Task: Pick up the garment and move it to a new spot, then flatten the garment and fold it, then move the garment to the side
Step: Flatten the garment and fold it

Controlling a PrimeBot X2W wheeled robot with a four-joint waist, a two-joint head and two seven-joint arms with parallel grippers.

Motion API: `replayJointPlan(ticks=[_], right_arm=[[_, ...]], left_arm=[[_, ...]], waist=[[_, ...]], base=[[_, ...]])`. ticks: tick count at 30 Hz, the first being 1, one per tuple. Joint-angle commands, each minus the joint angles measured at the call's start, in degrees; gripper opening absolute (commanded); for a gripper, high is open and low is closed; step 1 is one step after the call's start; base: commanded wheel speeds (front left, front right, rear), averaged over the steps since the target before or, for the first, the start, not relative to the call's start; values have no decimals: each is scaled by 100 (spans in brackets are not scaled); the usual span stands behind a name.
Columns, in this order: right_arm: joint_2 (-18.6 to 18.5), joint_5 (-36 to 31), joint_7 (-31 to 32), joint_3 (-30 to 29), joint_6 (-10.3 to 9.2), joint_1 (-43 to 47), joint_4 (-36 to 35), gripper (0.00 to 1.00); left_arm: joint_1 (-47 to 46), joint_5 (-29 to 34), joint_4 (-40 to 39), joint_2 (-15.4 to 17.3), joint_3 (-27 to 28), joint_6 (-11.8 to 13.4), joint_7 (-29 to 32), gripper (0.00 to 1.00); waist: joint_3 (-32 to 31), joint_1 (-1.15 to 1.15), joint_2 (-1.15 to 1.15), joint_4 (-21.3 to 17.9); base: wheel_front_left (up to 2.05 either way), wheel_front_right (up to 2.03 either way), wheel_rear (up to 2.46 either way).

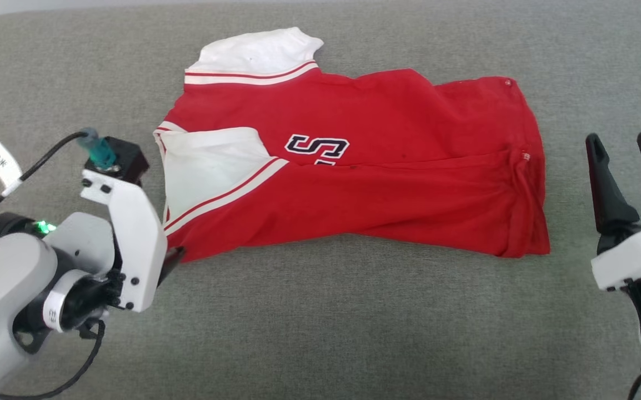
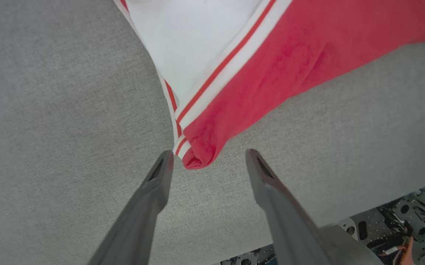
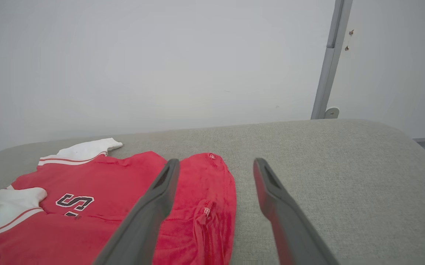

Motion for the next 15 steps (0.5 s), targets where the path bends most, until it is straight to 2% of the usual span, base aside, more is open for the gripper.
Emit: replayJointPlan(ticks=[1,4,11,15], right_arm=[[47,-25,-35,-48,-3,83,-55,100],[158,-18,11,-90,-3,228,-132,100],[259,35,256,6,-3,495,-197,100],[277,66,427,82,-3,596,-200,100]], left_arm=[[88,-29,-5,14,25,64,-91,100],[251,-93,132,-19,64,33,-310,100],[456,-151,1028,-204,100,-148,-674,100],[509,-306,1657,-525,132,-331,-853,100]], waist=[[-11,0,0,-37],[-16,0,0,-119],[47,0,0,-332],[108,0,0,-408]], base=[[0,0,0],[0,0,0],[0,0,0],[0,0,0]])
